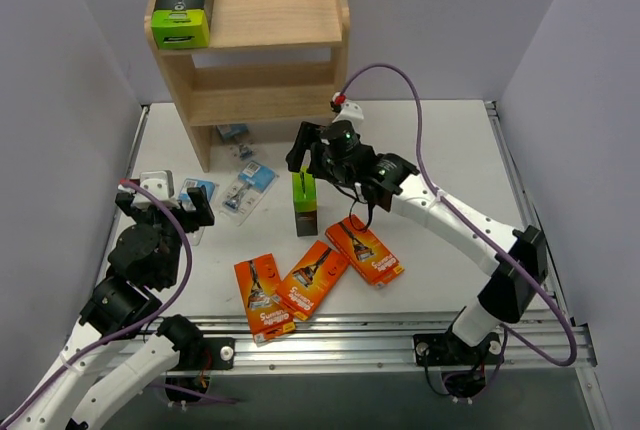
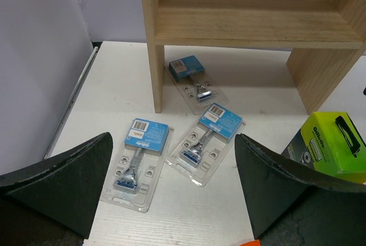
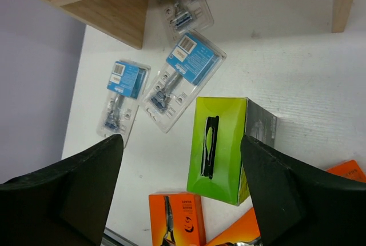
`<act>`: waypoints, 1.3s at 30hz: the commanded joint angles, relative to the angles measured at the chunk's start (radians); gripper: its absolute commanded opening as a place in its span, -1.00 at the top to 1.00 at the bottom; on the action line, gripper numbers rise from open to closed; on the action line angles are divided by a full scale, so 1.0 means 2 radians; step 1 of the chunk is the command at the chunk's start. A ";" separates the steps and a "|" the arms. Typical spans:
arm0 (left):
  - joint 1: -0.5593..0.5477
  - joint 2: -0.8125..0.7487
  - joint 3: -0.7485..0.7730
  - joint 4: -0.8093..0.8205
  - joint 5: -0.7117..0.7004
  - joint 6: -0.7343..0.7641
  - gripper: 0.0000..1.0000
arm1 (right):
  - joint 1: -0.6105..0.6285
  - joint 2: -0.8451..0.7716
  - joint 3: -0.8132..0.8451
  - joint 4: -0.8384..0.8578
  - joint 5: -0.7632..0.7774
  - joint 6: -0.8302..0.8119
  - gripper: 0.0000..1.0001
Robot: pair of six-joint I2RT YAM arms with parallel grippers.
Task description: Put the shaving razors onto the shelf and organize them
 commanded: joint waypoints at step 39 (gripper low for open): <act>-0.012 -0.014 0.001 0.022 -0.006 0.008 -0.95 | 0.052 0.145 0.192 -0.208 0.099 -0.069 -0.61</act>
